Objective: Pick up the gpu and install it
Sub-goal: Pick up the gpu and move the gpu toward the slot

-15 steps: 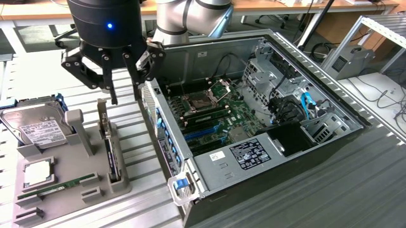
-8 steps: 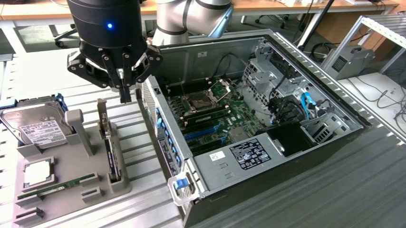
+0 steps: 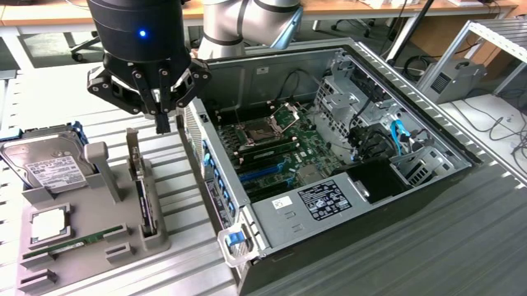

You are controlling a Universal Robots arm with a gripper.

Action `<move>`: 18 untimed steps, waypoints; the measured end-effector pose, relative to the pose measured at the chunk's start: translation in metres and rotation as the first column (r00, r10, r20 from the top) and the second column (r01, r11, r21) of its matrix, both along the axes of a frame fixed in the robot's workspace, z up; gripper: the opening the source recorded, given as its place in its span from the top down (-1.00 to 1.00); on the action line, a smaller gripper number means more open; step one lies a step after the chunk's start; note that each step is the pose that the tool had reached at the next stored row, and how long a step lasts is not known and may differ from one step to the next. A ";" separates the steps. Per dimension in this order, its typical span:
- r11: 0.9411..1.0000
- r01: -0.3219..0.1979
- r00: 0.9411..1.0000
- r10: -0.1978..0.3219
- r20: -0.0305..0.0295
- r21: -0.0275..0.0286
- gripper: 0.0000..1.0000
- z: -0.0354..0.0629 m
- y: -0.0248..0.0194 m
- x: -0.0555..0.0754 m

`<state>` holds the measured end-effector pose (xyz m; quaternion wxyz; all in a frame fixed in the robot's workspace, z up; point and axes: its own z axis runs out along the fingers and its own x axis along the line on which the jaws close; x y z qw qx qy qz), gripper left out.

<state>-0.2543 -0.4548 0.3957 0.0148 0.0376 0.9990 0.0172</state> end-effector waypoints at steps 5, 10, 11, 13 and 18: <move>1.000 0.000 1.000 0.000 0.000 0.000 0.79 0.0000 -0.0013 0.000; 1.000 0.000 1.000 0.000 0.000 -0.001 0.79 -0.0001 -0.0078 -0.002; 1.000 0.000 1.000 0.000 0.000 -0.001 0.79 -0.0002 -0.0087 -0.002; 1.000 0.000 1.000 0.000 0.000 -0.001 0.79 -0.0003 -0.0104 -0.005; 1.000 0.000 1.000 0.000 0.000 -0.001 0.79 -0.0003 -0.0126 -0.017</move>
